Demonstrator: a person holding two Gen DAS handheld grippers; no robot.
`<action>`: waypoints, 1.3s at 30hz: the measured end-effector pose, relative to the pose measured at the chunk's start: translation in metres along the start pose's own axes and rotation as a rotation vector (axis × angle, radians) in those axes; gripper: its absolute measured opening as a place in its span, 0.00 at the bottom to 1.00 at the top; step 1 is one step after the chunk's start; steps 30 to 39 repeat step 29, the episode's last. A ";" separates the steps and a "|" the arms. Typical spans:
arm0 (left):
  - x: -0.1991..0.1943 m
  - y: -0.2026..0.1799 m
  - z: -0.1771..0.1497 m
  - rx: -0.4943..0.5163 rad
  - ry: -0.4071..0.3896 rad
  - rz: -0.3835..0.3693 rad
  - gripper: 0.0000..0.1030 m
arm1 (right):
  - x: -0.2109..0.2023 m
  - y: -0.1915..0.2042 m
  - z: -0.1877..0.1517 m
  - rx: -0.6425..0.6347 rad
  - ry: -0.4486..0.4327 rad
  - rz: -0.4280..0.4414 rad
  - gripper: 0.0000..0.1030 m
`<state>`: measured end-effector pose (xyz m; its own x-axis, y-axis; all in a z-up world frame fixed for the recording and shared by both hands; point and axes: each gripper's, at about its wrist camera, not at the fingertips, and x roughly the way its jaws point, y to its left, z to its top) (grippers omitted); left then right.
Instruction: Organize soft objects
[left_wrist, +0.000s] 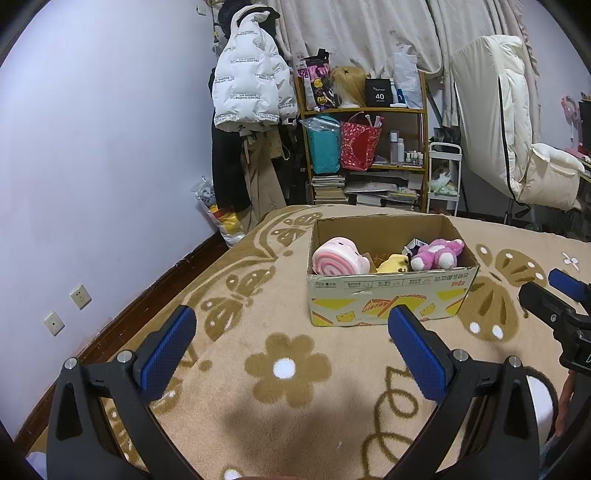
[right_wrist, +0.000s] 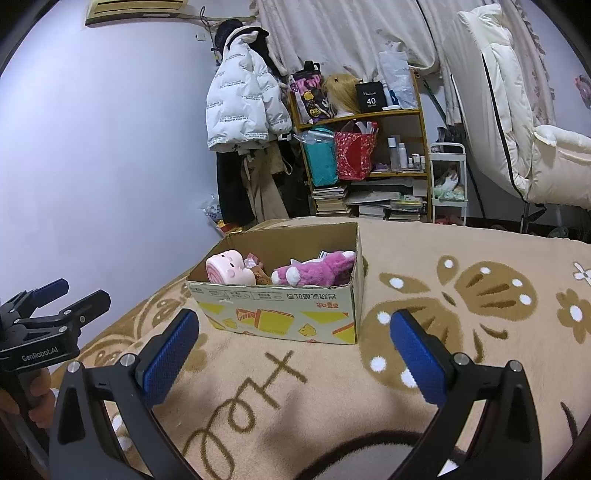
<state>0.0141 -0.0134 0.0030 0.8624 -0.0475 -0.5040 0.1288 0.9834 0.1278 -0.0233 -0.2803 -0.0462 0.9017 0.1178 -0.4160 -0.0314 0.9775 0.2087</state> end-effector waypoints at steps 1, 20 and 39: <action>0.000 0.000 0.000 -0.001 -0.001 0.000 1.00 | -0.001 0.000 0.000 0.001 -0.002 -0.001 1.00; 0.002 -0.001 -0.001 0.007 0.011 0.000 1.00 | -0.002 0.000 0.001 -0.001 0.000 -0.002 1.00; 0.002 0.000 -0.002 0.013 0.016 -0.005 1.00 | -0.003 0.001 0.001 -0.001 0.005 -0.006 1.00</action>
